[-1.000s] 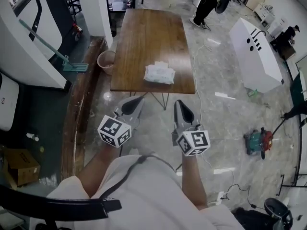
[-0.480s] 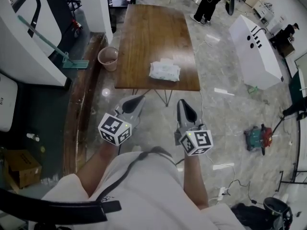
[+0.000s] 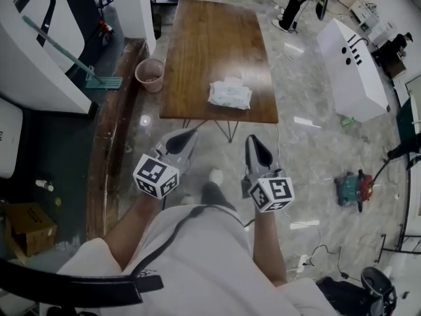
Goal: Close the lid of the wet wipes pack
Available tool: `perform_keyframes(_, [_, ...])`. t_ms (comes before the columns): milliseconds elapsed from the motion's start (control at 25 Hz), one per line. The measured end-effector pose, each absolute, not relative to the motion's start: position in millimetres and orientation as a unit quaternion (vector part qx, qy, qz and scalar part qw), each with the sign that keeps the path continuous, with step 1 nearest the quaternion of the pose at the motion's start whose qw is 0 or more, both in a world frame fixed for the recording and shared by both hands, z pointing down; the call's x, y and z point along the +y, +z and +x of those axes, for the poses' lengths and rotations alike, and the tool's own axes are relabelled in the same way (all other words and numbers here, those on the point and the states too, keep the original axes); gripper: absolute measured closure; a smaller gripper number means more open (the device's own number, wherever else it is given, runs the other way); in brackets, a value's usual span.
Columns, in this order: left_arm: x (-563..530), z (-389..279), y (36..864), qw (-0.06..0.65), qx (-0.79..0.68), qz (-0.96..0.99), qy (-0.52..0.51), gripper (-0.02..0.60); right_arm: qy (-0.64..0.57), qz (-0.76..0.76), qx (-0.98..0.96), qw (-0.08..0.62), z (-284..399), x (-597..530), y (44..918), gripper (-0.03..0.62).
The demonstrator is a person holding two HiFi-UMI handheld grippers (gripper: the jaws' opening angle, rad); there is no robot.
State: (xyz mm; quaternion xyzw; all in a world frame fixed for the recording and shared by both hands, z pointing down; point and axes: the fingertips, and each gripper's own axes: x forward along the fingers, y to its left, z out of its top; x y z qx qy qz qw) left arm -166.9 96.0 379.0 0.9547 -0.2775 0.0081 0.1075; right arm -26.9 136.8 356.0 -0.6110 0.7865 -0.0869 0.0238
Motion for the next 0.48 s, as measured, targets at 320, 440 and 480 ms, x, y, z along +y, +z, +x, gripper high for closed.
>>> perform_keyframes(320, [70.2,-158.3,384.2,0.104,-0.293,0.950,0.014,0.580,-0.087,-0.592,0.801,0.026,-23.1,101.6,360.9,0.585])
perform_keyframes(440, [55.2,-146.9,384.0,0.102,-0.298,0.949,0.018,0.580,-0.089,-0.585,0.806,0.030,-12.5,82.1,361.4,0.585])
perform_keyframes(480, [50.2,-142.0,384.5,0.102,-0.299,0.948,0.020,0.580,-0.090,-0.583,0.807,0.031,-7.9,76.0,362.1,0.585])
